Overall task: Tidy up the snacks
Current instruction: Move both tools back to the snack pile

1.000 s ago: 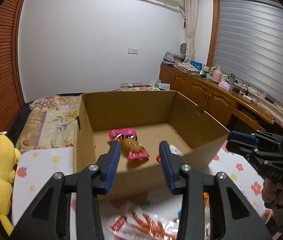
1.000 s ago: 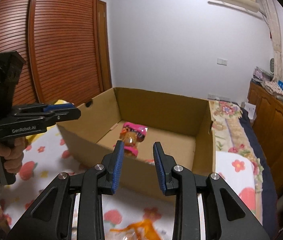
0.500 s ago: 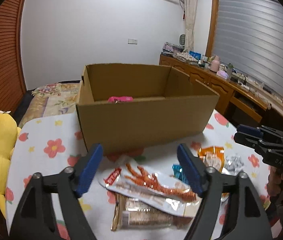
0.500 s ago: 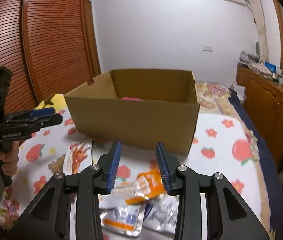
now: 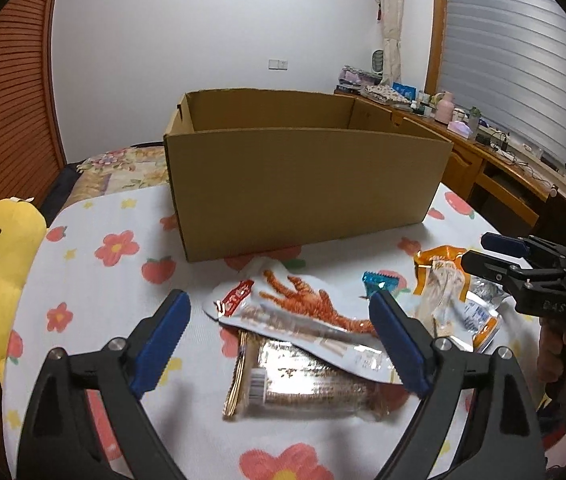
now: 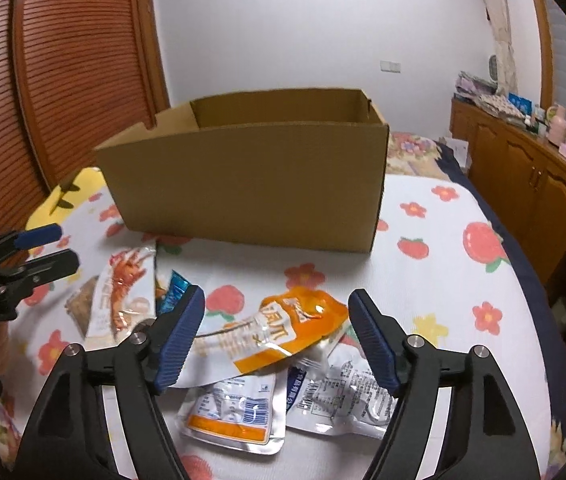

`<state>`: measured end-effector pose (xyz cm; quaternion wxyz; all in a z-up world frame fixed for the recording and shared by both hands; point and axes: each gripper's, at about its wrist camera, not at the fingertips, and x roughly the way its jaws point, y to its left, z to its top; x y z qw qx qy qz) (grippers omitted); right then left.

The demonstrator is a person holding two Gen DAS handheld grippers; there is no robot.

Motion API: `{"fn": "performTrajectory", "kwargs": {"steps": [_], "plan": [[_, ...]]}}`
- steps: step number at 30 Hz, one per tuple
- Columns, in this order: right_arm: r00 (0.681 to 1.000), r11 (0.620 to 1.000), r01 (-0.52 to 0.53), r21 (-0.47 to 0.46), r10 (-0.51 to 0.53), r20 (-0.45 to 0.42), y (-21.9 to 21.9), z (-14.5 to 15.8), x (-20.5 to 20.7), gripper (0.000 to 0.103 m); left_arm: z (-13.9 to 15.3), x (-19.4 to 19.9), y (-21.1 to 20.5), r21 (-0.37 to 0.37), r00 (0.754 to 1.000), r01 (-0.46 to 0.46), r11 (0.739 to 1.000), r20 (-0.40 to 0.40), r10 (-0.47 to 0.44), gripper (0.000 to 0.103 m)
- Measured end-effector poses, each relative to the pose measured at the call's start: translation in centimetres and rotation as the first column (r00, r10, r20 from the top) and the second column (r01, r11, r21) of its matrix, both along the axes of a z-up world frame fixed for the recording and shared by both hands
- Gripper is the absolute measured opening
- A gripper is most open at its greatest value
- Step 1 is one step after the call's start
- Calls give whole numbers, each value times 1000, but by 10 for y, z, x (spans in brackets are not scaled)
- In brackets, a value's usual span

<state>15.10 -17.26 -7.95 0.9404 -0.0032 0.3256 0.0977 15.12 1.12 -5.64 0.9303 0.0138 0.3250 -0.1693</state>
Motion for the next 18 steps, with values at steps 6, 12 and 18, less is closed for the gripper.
{"fn": "performTrajectory", "kwargs": {"steps": [6, 12, 18], "plan": [[998, 999, 33, 14, -32, -61, -6, -13, 9, 79, -4, -3, 3, -11, 1000, -10, 1000, -12, 10, 91], [993, 998, 34, 45, -28, -111, -6, -20, 17, 79, -6, -6, 5, -17, 1000, -10, 1000, -19, 9, 92], [989, 998, 31, 47, -24, -147, -4, -25, 24, 81, -6, -8, 8, -29, 1000, -16, 999, -25, 15, 91]]}}
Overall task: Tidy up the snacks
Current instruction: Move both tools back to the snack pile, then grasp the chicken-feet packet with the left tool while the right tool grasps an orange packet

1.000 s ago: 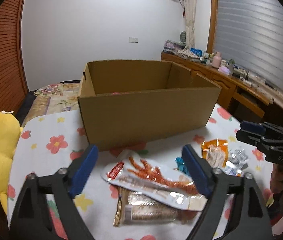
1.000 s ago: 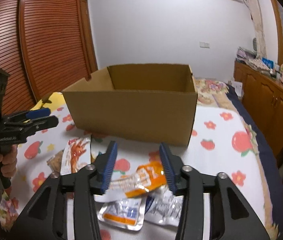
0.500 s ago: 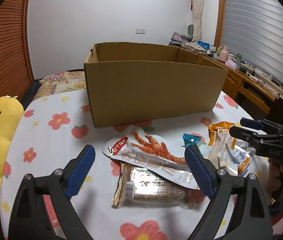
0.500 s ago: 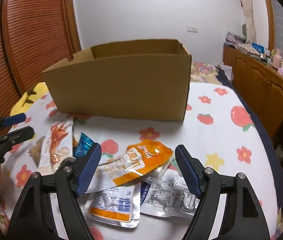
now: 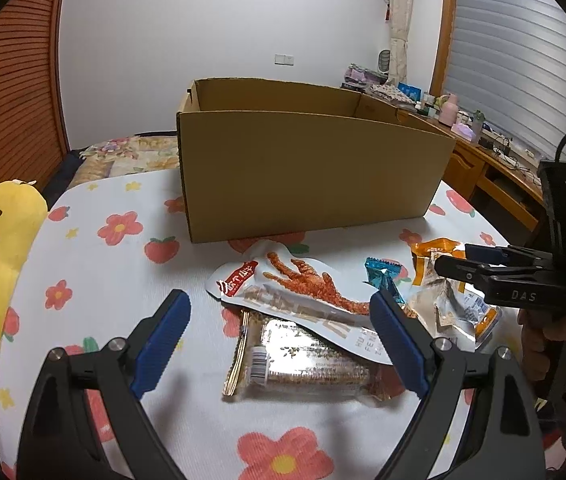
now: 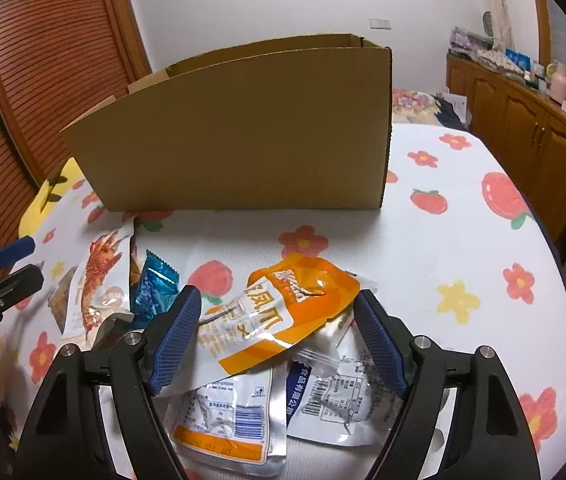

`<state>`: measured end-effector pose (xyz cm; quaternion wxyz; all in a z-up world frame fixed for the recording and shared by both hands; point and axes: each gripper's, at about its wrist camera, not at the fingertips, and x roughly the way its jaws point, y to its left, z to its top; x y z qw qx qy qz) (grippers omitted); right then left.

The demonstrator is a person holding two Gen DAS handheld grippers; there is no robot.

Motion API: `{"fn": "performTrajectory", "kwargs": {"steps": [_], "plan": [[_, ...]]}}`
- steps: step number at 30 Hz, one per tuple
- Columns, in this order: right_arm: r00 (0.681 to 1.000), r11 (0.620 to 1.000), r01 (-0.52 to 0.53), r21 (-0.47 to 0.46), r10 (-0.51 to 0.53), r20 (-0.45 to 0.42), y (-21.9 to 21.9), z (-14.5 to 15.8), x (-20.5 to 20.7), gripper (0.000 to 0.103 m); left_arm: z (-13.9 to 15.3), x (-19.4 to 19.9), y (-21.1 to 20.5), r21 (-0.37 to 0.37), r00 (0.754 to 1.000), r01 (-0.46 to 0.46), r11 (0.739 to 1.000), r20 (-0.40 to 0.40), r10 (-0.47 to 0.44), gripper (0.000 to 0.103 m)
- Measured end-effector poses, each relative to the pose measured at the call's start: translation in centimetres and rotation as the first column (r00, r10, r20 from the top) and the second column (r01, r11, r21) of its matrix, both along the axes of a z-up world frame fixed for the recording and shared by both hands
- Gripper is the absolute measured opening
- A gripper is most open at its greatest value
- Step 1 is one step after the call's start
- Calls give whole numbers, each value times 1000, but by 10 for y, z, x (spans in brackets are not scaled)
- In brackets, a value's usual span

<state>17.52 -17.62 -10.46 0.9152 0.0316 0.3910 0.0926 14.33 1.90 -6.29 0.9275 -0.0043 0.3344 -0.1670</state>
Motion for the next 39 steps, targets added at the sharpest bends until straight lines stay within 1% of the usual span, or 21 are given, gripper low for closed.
{"fn": "performTrajectory", "kwargs": {"steps": [4, 7, 9, 11, 12, 13, 14, 17, 18, 19, 22, 26, 27, 28, 29, 31, 33, 34, 36, 38, 39], "plan": [[1000, 1000, -6, -4, 6, -23, 2, -2, 6, 81, 2, -5, 3, -1, 1000, -2, 1000, 3, 2, 92], [999, 1000, -10, 8, 11, -50, 5, -6, 12, 80, 2, -9, 6, -3, 1000, -5, 1000, -2, 5, 92], [999, 1000, -3, 5, 3, -54, 6, -7, 16, 77, 2, -11, 8, -5, 1000, -6, 1000, -7, 5, 92], [999, 1000, -2, -4, 2, -52, 9, -7, 16, 69, 1, -13, 9, -4, 1000, -5, 1000, -11, 5, 92], [999, 1000, 2, -9, -2, -45, 9, -5, 16, 58, 1, -13, 9, -3, 1000, -5, 1000, -13, 5, 92], [999, 1000, 5, -11, -6, -38, 9, -3, 15, 51, 0, -13, 9, -3, 1000, -5, 1000, -16, 5, 92], [999, 1000, 6, -10, -7, -35, 9, -2, 15, 48, 0, -13, 9, -4, 1000, -4, 1000, -19, 4, 92], [999, 1000, -1, -5, 1, -35, 9, 1, 15, 44, -3, -10, 6, 1, 999, 1, 1000, -40, -1, 91], [1000, 1000, 2, -10, -2, -27, 9, 2, 14, 32, -4, -8, 5, 0, 999, 0, 1000, -49, 0, 91], [1000, 1000, 7, -11, -8, -15, 9, 3, 13, 24, -4, -5, 3, -6, 998, 3, 1000, -59, -3, 91], [1000, 1000, 7, 25, -7, -11, 4, 10, 13, 23, -7, 9, -5, -17, 995, 9, 1000, -95, -11, 92], [1000, 999, -12, 40, 13, -13, 2, 12, 11, 24, -14, 30, -15, -6, 989, -38, 999, -144, 37, 91], [1000, 999, -13, 51, 14, -13, 1, 12, 10, 27, -16, 35, -17, -1, 987, -52, 999, -154, 51, 91], [1000, 998, -15, 62, 16, -9, 0, 12, 8, 28, -18, 39, -18, 2, 983, -66, 998, -173, 66, 91], [1000, 998, -15, 65, 15, -7, -1, 12, 7, 30, -20, 43, -19, 3, 979, -76, 997, -189, 75, 91], [1000, 998, -17, 65, 17, 3, -2, 11, 2, 37, -24, 50, -23, -2, 971, -89, 996, -222, 87, 91], [1000, 998, -16, 61, 15, 11, -2, 11, -3, 40, -29, 56, -27, 15, 963, -108, 994, -248, 108, 91], [1000, 998, -17, 61, 16, 19, -2, 11, -5, 44, -31, 59, -29, 20, 960, -113, 993, -257, 114, 92], [999, 998, -22, 66, 20, 33, -3, 12, -10, 48, -33, 62, -32, 19, 955, -118, 993, -270, 118, 92], [999, 997, -27, 70, 24, 47, -3, 15, -16, 51, -33, 64, -36, 26, 955, -120, 993, -272, 122, 92], [998, 997, -31, 72, 27, 53, -4, 16, -18, 54, -34, 65, -38, 36, 957, -115, 993, -266, 120, 92]]}}
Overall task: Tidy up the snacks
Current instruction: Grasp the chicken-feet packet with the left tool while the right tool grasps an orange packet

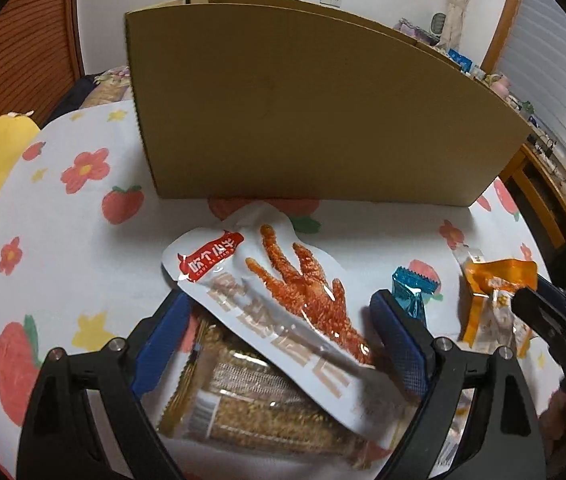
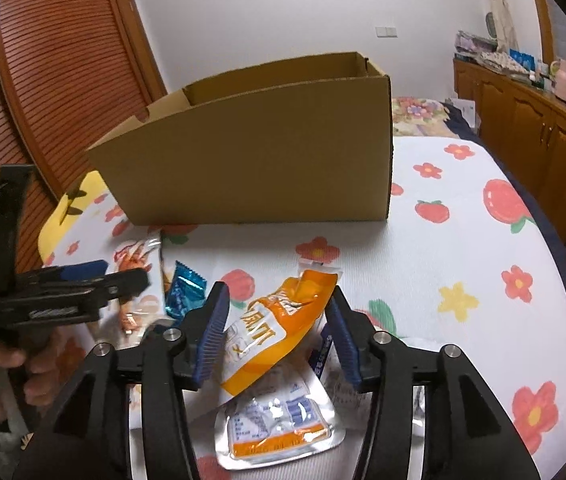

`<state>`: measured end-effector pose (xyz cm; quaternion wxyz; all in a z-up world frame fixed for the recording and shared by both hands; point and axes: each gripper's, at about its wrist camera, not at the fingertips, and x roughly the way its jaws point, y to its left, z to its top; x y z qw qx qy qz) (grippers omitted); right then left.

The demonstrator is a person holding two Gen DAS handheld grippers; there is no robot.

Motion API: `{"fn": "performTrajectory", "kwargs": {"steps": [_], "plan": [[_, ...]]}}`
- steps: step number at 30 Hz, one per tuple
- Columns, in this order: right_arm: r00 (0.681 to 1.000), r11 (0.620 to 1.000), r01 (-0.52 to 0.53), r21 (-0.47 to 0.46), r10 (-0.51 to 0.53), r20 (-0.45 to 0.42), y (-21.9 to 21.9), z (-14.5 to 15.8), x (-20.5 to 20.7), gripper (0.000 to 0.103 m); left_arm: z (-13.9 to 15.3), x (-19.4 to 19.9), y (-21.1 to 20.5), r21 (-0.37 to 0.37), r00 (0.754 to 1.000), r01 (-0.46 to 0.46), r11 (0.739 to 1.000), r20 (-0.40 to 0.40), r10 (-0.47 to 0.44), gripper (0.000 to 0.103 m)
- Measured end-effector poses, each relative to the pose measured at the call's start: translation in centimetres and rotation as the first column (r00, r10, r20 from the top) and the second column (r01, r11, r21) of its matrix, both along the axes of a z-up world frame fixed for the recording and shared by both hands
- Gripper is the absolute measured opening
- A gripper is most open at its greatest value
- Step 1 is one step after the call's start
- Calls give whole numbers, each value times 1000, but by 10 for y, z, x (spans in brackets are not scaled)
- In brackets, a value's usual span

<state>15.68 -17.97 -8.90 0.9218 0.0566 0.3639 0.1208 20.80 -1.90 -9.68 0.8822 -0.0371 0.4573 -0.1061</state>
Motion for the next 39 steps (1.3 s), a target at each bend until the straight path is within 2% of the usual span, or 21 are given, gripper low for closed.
{"fn": "performTrajectory", "kwargs": {"steps": [3, 4, 5, 7, 8, 10, 13, 16, 20, 22, 26, 27, 28, 30, 33, 39], "plan": [[1000, 1000, -13, 5, 13, 6, 2, 1, -4, 60, -4, 3, 1, -14, 1000, 7, 1000, -6, -7, 89], [1000, 1000, -19, 4, 19, 7, 3, 1, -6, 61, -3, 2, 2, -14, 1000, 4, 1000, 7, -4, 79], [1000, 1000, -22, 2, 22, 9, 4, 1, -7, 61, -3, 2, 1, -16, 1000, 12, 1000, 14, -12, 74], [1000, 1000, -28, -2, 28, 12, 6, 0, -9, 62, -1, 2, 2, -44, 999, 38, 998, 5, -37, 55], [999, 999, -32, 0, 32, 11, 7, -1, -10, 62, 0, 2, 1, -48, 999, 44, 998, 2, -44, 52], [999, 999, -36, 6, 36, 5, 8, -3, -9, 62, 3, -1, -1, -42, 998, 60, 997, 21, -59, 39], [999, 999, -39, 4, 39, 0, 10, -6, -7, 62, 5, -7, 2, -78, 996, 77, 994, 49, -73, 32], [999, 999, -41, 7, 41, -3, 10, -8, -5, 62, 6, -13, 7, -120, 993, 100, 988, 73, -92, 28], [999, 999, -45, 9, 45, -7, 10, -11, -1, 59, 15, -24, 6, -122, 984, 134, 983, 132, -118, 22], [999, 999, -45, 5, 45, -17, 10, -13, 2, 37, 20, -31, 7, -128, 978, 143, 981, 167, -121, 19], [998, 998, -52, 36, 53, -25, 2, -14, 5, 23, 26, -42, 11, -152, 973, 154, 976, 195, -123, 17], [998, 998, -49, 36, 49, -26, 0, -14, 6, 9, 28, -44, 11, -155, 971, 159, 975, 202, -127, 17], [999, 999, -40, 34, 41, -26, -3, -12, 7, 5, 30, -47, 11, -157, 968, 167, 973, 213, -132, 17], [999, 997, -44, 64, 45, -13, -8, -9, 6, 3, 33, -51, 12, -151, 964, 171, 974, 229, -134, 17], [999, 997, -48, 62, 48, -4, -6, -5, 4, 2, 40, -56, 16, -155, 961, 176, 972, 242, -136, 17], [995, 995, -71, 73, 66, 69, 1, 16, -7, 1, 55, -72, 25, -164, 947, 185, 969, 295, -130, 17]]}}
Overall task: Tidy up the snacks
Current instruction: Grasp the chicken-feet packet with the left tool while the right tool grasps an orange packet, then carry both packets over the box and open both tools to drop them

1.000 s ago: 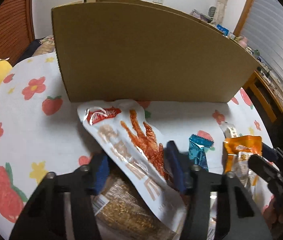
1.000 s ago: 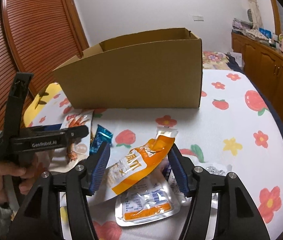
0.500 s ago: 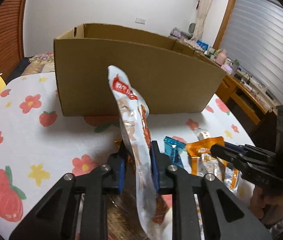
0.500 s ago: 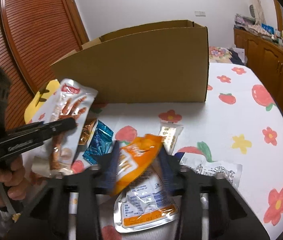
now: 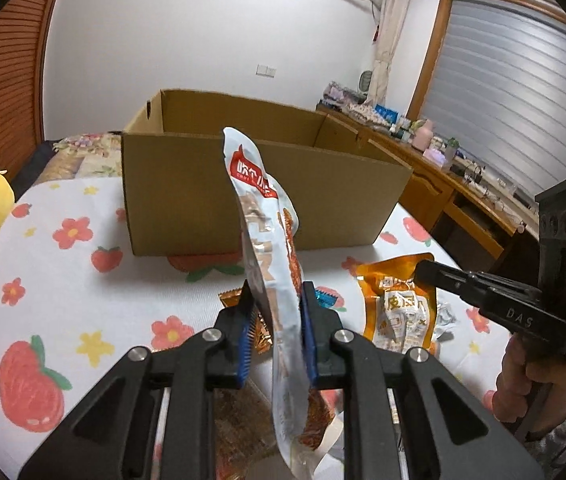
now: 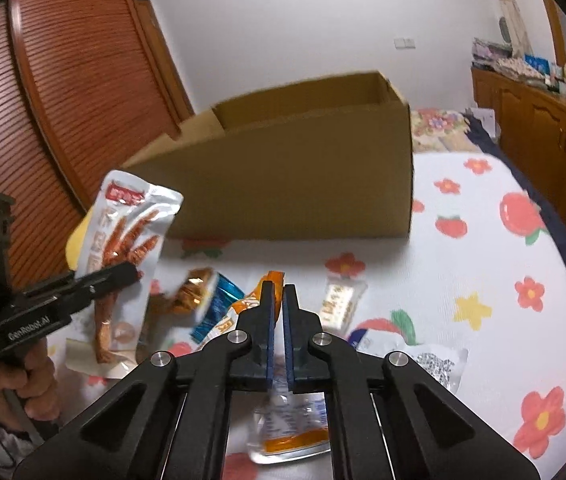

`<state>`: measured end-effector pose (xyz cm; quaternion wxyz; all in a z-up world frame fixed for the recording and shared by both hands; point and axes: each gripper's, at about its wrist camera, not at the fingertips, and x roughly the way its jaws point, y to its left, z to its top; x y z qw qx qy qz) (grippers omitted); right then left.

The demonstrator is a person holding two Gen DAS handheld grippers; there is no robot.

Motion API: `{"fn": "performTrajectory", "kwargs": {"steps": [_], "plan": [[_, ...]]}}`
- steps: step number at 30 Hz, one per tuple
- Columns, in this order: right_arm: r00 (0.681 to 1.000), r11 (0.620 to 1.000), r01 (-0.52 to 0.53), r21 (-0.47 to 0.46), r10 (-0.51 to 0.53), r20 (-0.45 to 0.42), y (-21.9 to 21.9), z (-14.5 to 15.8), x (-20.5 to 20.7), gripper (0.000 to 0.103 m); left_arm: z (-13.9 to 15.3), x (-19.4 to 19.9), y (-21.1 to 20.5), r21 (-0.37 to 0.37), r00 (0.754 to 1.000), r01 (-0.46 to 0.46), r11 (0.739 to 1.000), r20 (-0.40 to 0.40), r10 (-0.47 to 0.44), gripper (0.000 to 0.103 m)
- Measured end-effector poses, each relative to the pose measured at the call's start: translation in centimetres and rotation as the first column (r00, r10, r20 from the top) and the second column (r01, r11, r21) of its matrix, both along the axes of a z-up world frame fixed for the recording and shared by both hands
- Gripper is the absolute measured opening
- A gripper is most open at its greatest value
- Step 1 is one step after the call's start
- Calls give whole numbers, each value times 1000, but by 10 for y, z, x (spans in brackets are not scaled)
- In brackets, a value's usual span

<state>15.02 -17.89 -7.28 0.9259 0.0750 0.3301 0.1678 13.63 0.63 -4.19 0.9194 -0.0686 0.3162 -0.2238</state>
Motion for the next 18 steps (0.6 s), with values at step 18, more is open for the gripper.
{"fn": "performTrajectory", "kwargs": {"steps": [18], "plan": [[980, 994, -83, -77, 95, 172, 32, 60, -28, 0, 38, -18, 21, -35, 994, -14, 999, 104, 17, 18]]}}
